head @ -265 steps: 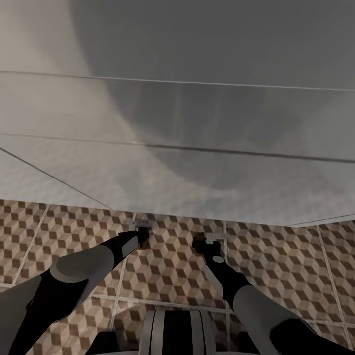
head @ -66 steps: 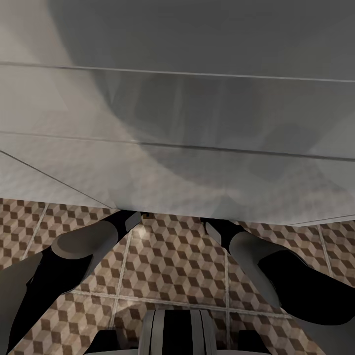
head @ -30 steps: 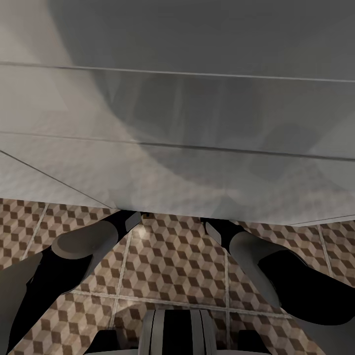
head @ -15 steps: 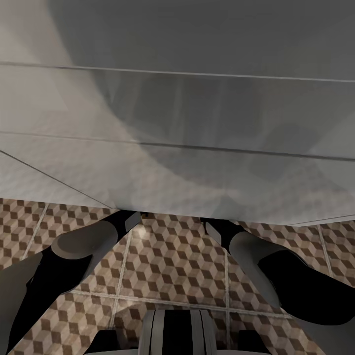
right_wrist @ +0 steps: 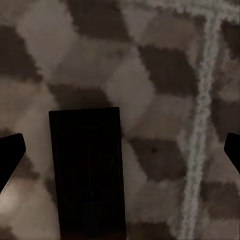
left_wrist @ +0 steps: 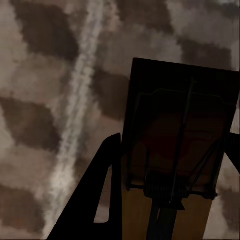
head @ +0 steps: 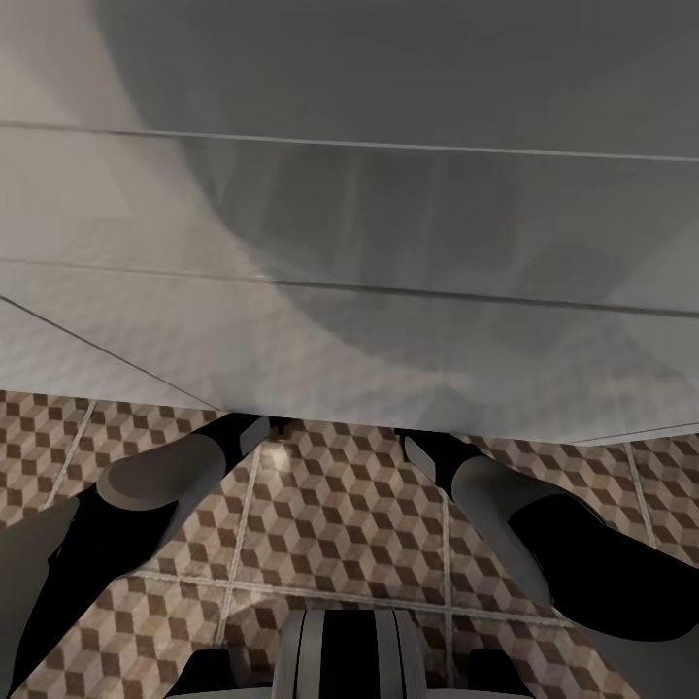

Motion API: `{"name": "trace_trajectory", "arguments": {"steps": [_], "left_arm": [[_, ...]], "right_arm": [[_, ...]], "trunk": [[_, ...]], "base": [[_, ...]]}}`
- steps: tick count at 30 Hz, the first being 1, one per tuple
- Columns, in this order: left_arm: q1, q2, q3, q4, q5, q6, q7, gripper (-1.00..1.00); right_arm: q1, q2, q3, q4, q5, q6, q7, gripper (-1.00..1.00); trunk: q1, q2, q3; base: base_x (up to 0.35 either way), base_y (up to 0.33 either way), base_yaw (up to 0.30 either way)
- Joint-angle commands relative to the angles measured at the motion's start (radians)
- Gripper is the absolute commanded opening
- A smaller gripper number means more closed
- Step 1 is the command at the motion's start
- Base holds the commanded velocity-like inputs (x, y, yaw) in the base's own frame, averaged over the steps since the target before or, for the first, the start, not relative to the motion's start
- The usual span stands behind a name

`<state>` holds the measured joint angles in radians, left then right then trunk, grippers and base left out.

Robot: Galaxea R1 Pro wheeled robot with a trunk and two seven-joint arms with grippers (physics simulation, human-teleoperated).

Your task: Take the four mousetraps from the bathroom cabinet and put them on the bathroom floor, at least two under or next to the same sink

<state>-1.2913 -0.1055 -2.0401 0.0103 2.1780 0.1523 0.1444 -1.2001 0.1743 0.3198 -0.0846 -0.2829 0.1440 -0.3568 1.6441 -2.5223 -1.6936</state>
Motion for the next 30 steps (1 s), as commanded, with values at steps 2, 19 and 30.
{"name": "trace_trajectory", "arguments": {"steps": [2,19,30], "left_arm": [[-0.052,0.005,0.002,0.002,0.012,0.011,0.006,-1.00],[-0.052,0.012,0.001,0.003,0.012,0.024,0.010,-1.00],[-0.052,0.012,0.001,0.004,0.012,0.024,0.011,-1.00]], "right_arm": [[-0.065,0.000,0.012,-0.004,-0.004,0.007,-0.005,1.00],[-0.065,0.000,0.012,-0.004,-0.004,0.006,-0.005,1.00],[-0.064,0.000,0.012,-0.005,-0.003,-0.014,-0.005,1.00]], "trunk": [[0.000,0.000,0.000],[0.000,0.000,0.000],[0.000,0.000,0.000]], "base": [[0.000,0.000,0.000],[0.000,0.000,0.000],[0.000,0.000,0.000]]}}
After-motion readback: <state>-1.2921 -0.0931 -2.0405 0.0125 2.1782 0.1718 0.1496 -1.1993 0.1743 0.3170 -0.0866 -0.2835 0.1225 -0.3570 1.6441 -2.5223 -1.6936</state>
